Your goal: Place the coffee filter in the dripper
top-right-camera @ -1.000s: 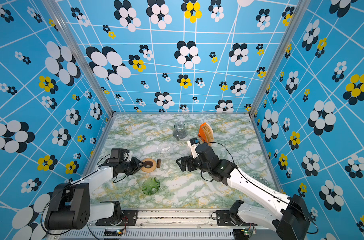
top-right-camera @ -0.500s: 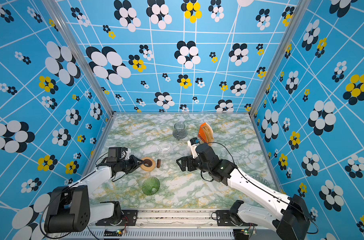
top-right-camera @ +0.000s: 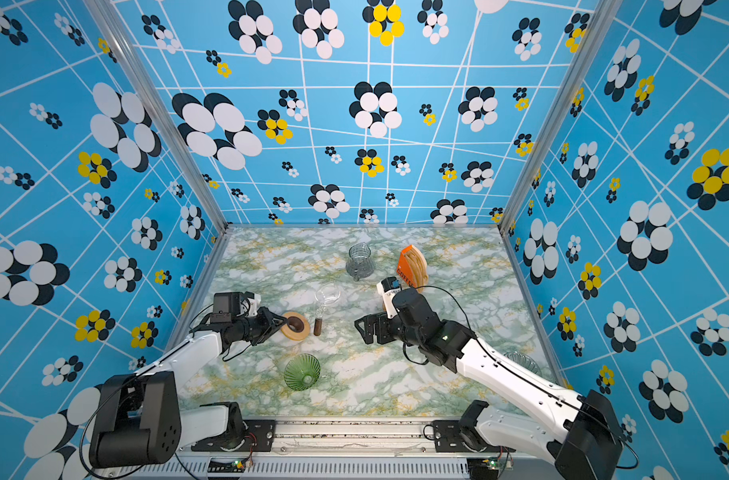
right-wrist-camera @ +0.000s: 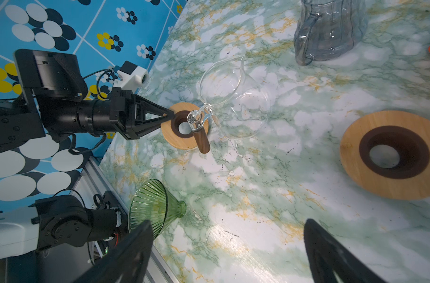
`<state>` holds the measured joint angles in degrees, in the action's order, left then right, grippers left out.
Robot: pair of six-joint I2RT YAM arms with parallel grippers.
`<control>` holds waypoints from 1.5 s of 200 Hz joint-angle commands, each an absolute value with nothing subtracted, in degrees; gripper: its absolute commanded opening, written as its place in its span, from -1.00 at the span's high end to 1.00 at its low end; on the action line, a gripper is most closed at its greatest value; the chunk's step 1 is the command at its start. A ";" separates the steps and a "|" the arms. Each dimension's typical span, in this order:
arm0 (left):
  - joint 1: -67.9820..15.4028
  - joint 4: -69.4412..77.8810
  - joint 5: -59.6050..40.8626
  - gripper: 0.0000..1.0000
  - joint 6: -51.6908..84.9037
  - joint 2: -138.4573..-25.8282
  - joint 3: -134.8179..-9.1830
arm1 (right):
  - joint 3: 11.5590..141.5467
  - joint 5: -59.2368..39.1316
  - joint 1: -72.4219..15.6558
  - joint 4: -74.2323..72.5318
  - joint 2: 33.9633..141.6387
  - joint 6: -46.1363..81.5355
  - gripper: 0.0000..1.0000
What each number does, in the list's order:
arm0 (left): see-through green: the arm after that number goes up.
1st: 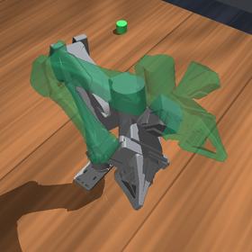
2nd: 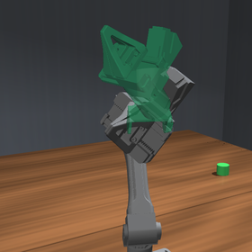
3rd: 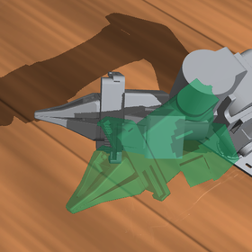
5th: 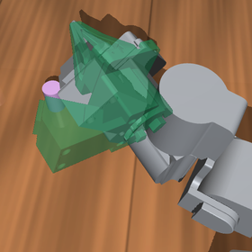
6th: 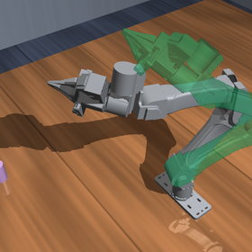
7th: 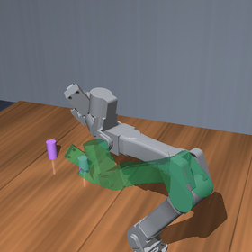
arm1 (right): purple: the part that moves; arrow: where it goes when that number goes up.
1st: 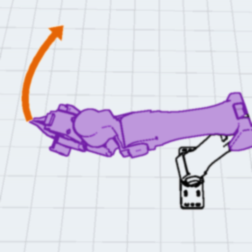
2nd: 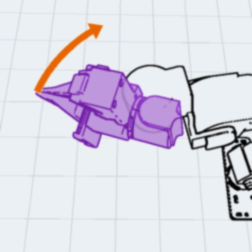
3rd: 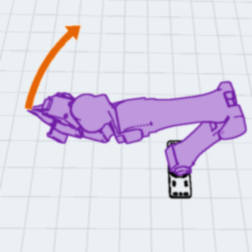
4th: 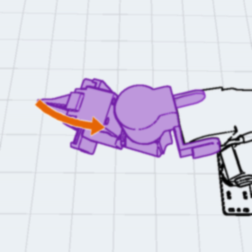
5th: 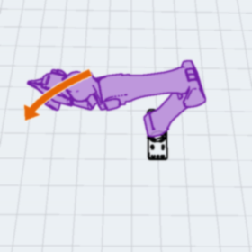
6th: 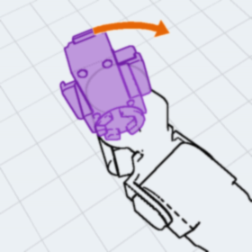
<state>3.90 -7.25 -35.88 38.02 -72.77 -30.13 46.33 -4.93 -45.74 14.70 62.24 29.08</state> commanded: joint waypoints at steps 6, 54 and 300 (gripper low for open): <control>4.72 -9.73 -34.62 0.76 37.50 -72.58 -30.57 | 45.44 -4.09 -46.10 15.29 61.31 29.75 -0.95; 5.34 -10.23 -35.41 0.78 37.01 -71.03 -30.87 | 45.59 -4.22 -46.10 15.20 61.09 29.70 -0.94; 7.30 18.05 -58.89 0.77 57.76 -65.70 -34.88 | 46.93 -11.87 -46.14 8.28 56.12 30.90 -0.93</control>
